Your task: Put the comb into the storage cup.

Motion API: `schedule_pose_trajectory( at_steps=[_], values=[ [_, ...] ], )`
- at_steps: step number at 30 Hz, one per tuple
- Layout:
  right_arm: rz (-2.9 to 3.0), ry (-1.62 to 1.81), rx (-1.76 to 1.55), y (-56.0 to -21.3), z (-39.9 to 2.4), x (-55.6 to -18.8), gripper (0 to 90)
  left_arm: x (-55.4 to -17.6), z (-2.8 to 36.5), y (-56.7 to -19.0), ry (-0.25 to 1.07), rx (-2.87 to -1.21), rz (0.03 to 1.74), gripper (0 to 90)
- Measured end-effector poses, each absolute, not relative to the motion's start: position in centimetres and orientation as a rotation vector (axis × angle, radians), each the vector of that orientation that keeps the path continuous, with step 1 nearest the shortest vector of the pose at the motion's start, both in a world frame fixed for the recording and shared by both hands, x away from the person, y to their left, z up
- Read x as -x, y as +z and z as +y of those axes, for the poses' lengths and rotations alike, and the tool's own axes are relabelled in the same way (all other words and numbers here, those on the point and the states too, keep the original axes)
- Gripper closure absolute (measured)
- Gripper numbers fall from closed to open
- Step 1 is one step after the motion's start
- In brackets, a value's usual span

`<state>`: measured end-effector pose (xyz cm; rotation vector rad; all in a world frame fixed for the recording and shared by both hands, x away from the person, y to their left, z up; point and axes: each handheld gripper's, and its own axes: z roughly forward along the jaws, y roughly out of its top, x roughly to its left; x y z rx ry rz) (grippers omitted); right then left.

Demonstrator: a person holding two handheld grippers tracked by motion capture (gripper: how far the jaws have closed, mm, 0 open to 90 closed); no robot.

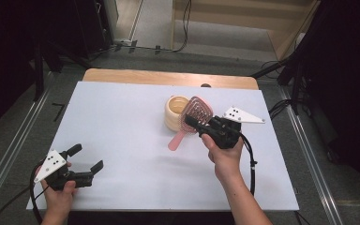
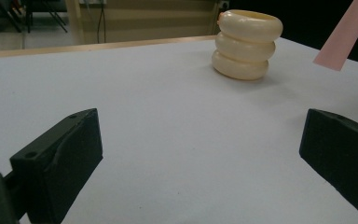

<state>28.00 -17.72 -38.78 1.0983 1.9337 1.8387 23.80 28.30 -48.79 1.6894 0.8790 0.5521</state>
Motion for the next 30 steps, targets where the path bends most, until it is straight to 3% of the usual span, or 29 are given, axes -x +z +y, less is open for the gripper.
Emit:
schedule_pose_trajectory(
  at_steps=[30],
  values=[
    [1.874, 1.812, -1.097, -36.5, -18.9, -30.6, 61.6, -23.8, 28.2, -48.8, 0.552, -1.692, 0.876, 0.0]
  ],
)
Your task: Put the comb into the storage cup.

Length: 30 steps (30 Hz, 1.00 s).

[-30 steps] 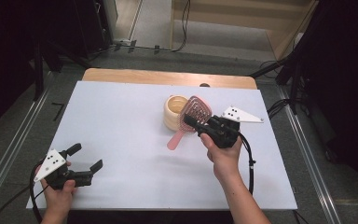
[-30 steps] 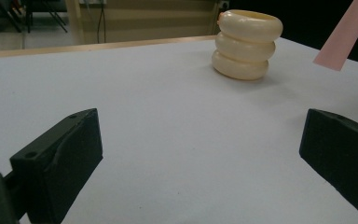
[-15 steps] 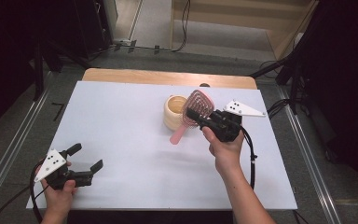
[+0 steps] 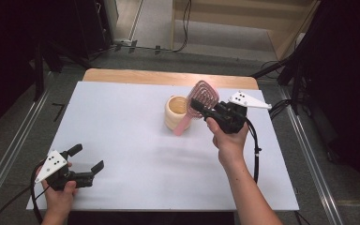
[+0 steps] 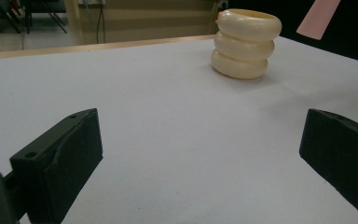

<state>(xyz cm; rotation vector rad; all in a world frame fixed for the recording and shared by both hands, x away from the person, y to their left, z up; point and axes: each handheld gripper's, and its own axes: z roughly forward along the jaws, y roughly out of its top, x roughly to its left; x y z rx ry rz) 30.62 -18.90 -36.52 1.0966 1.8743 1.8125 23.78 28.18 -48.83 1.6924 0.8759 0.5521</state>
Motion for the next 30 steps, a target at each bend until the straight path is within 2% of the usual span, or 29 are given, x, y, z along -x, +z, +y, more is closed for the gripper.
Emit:
schedule_pose_trajectory(
  at_steps=[30],
  values=[
    [1.825, 1.827, -1.105, -34.2, -19.7, -33.1, 61.7, -23.8, 28.1, -48.9, 0.554, -1.693, 0.868, 0.0]
  ],
)
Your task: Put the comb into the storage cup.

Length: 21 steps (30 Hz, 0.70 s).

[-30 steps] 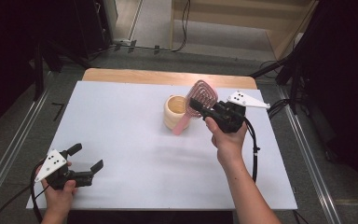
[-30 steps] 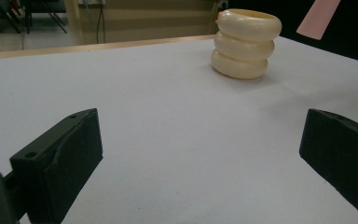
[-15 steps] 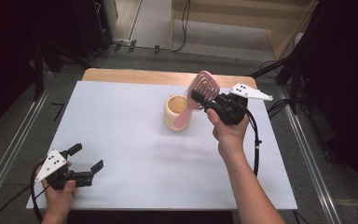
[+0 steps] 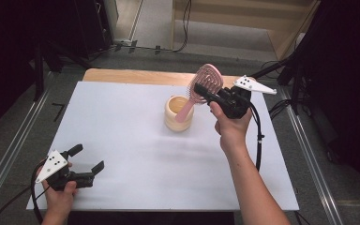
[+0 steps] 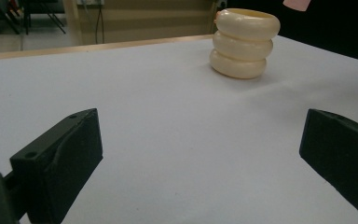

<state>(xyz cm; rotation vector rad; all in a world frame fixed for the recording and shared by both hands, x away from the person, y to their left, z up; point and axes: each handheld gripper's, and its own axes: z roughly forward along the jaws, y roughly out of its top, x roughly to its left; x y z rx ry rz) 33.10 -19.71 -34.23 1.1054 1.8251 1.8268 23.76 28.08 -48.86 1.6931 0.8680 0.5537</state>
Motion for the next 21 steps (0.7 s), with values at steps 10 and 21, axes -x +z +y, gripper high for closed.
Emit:
schedule_pose_trajectory(
  at_steps=[10, 21],
  values=[
    [1.801, 1.812, -1.098, -33.7, -19.5, -33.9, 61.7, -23.7, 28.1, -48.9, 0.553, -1.69, 0.864, 0.0],
    [1.781, 1.793, -1.125, -34.3, -19.2, -35.2, 61.7, -23.7, 28.1, -48.9, 0.551, -1.69, 0.862, 0.0]
  ],
)
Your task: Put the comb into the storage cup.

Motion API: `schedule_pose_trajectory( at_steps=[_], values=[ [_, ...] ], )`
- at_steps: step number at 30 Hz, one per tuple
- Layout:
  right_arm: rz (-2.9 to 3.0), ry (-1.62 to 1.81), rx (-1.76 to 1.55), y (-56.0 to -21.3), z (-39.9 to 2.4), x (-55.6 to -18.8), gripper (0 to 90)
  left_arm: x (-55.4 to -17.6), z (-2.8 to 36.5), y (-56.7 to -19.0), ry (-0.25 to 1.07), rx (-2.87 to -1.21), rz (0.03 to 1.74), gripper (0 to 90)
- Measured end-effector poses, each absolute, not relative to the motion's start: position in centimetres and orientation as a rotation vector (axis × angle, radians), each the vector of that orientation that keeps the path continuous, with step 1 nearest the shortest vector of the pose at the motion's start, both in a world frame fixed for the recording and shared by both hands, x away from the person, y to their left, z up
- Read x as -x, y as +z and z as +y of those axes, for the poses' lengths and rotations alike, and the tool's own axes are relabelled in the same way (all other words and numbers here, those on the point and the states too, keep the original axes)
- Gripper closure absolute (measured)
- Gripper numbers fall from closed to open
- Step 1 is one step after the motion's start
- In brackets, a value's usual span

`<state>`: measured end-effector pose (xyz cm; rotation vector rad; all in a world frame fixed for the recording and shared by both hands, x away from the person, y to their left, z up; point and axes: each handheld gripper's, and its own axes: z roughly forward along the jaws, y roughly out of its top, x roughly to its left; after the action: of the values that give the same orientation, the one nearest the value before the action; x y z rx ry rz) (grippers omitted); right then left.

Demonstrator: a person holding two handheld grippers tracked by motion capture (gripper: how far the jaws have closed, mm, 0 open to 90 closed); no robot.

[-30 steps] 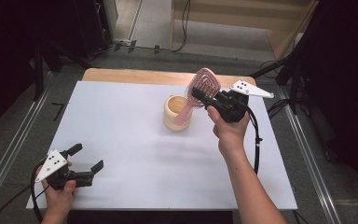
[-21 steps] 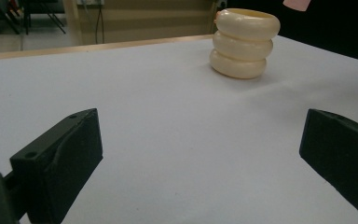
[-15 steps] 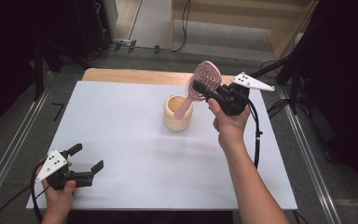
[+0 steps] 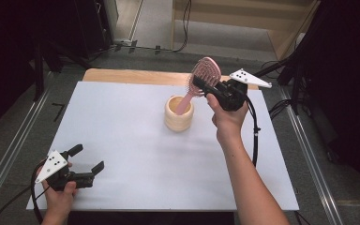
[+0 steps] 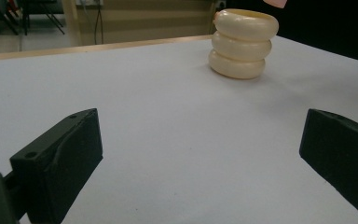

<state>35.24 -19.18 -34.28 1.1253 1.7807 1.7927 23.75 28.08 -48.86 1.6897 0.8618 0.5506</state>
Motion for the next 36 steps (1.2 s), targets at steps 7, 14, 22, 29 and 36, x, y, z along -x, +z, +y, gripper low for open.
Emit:
schedule_pose_trajectory(
  at_steps=[7, 14, 22, 29, 36],
  values=[
    [1.782, 1.771, -1.145, -34.9, -18.9, -35.9, 61.6, -23.7, 28.1, -48.9, 0.553, -1.694, 0.86, 0.0],
    [1.78, 1.758, -1.146, -35.5, -18.6, -36.4, 61.6, -23.7, 28.0, -48.9, 0.553, -1.693, 0.861, 0.0],
    [1.777, 1.737, -1.149, -35.9, -18.5, -36.8, 61.7, -23.7, 28.0, -48.9, 0.551, -1.694, 0.862, 0.0],
    [1.789, 1.713, -1.159, -36.5, -18.2, -37.2, 61.6, -23.7, 28.1, -48.9, 0.551, -1.692, 0.859, 0.0],
    [1.789, 1.697, -1.202, -37.7, -18.1, -37.7, 61.6, -23.7, 28.1, -48.9, 0.55, -1.691, 0.857, 0.0]
  ],
)
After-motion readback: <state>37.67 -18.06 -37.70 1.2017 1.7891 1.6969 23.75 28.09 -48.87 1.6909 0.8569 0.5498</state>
